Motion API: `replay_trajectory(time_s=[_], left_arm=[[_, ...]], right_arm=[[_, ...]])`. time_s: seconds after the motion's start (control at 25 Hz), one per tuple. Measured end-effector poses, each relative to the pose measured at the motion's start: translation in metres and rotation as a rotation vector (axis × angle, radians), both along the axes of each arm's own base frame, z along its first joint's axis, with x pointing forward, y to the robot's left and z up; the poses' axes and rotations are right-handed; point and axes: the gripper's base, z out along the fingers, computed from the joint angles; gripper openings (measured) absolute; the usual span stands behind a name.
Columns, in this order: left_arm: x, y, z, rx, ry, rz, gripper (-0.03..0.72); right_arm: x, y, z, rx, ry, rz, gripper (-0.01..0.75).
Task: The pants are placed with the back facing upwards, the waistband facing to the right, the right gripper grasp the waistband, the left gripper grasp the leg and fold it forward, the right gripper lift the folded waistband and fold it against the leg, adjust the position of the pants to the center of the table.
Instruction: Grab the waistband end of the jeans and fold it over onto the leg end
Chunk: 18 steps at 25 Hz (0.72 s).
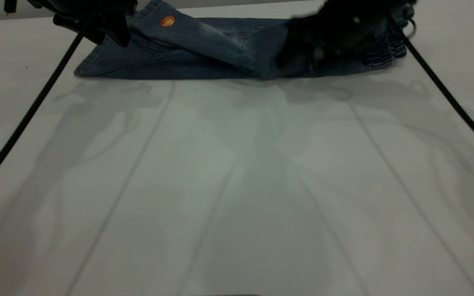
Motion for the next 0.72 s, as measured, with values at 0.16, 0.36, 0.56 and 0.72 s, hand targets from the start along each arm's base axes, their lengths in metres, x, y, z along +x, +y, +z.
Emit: replay_trajectory(time_s=[0.16,0.36,0.56,0.72], left_arm=[[0.0,0.0,0.0,-0.001,-0.005,0.001,0.36],[0.001,-0.001,0.001,-0.021,-0.015,0.016,0.36],[0.003,-0.001,0.002,-0.026,-0.039,0.021,0.36],[0.006,-0.002,0.005,-0.033,-0.081,0.025,0.36]], right_arm=[[0.04,0.001,0.05,0.016,-0.244,-0.067,0.454],[0.054,-0.016,0.083,0.127,-0.266,-0.085,0.454],[0.038,-0.037,0.071,0.167,-0.004,0.034,0.454],[0.032,-0.081,0.06,0.101,0.173,-0.03,0.454]])
